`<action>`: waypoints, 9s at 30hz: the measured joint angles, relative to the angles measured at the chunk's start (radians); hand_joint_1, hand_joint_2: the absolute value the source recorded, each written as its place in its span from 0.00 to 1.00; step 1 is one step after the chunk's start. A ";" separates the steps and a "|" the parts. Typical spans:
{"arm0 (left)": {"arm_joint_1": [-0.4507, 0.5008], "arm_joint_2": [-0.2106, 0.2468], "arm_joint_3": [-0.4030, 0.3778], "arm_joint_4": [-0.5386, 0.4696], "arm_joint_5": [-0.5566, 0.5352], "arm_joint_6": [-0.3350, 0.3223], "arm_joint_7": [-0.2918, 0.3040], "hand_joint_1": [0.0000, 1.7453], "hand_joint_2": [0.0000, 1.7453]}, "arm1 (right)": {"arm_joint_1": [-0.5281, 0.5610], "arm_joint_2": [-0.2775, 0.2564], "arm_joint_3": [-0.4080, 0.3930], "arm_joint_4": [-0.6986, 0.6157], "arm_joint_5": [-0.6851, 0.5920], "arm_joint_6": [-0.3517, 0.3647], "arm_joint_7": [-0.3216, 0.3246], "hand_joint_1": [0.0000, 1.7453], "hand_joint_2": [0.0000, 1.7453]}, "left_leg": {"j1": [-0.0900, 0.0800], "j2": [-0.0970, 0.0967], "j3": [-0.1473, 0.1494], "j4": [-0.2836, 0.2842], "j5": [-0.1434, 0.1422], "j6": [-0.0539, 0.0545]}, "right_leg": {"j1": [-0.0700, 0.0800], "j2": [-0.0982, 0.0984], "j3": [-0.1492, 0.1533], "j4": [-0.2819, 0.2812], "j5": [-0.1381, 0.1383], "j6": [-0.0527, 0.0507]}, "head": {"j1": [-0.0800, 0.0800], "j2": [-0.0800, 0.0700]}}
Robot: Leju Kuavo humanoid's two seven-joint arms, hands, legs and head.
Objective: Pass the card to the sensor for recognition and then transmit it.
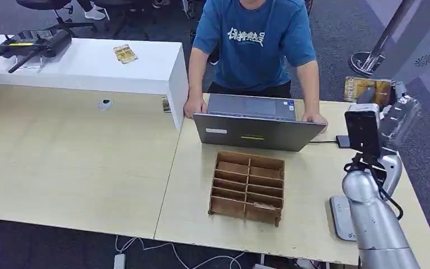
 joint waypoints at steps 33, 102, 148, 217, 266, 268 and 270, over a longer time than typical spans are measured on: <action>0.013 -0.040 0.064 0.000 0.027 0.000 -0.001 0.00 0.00 | 0.355 -0.188 -0.243 -0.027 -0.407 0.378 -0.040 1.00 1.00 | 0.000 -0.002 -0.001 0.000 -0.003 0.002 | 0.000 -0.003 0.000 -0.001 -0.001 0.001 | 0.000 0.000; 0.019 -0.037 0.103 0.000 0.014 -0.020 -0.001 0.00 0.00 | 0.498 -0.131 -0.320 0.151 -0.285 0.431 -0.026 1.00 1.00 | 0.000 -0.002 -0.002 0.000 -0.003 0.002 | 0.000 -0.002 0.000 -0.001 -0.001 0.001 | 0.000 0.000; 0.035 -0.013 0.157 0.000 -0.036 -0.042 0.003 0.00 0.00 | 0.388 -0.218 -0.122 0.210 -0.075 0.401 0.032 0.99 1.00 | 0.000 0.000 0.004 0.000 -0.003 0.002 | 0.000 0.000 0.005 -0.001 -0.001 0.001 | 0.000 0.000; 0.008 0.024 0.164 0.000 -0.173 -0.021 0.009 0.00 0.00 | -0.187 -0.133 0.151 0.138 0.597 0.134 0.301 0.00 1.00 | 0.000 -0.002 0.001 0.001 -0.002 0.002 | 0.000 -0.002 0.002 -0.001 -0.001 0.001 | 0.000 0.000; 0.029 -0.101 0.207 0.000 -0.012 0.077 -0.003 0.00 0.00 | 0.863 -0.016 -0.247 -0.639 0.778 -0.032 0.028 0.00 1.00 | -0.001 -0.002 0.002 0.001 -0.007 0.004 | -0.001 -0.003 0.003 -0.002 -0.005 0.003 | 0.000 0.000; 0.030 -0.103 0.208 0.000 -0.005 0.080 -0.003 0.00 0.00 | 0.884 -0.002 -0.243 -0.644 0.777 -0.032 0.026 0.00 1.00 | -0.001 -0.002 0.002 0.001 -0.007 0.004 | -0.001 -0.003 0.003 -0.002 -0.005 0.003 | 0.000 0.000; 0.031 -0.105 0.208 0.000 0.001 0.081 -0.003 0.00 0.00 | 0.901 0.010 -0.236 -0.646 0.790 -0.032 0.028 0.00 1.00 | -0.001 -0.002 0.002 0.000 -0.007 0.004 | -0.001 -0.003 0.003 -0.002 -0.005 0.003 | -0.001 0.000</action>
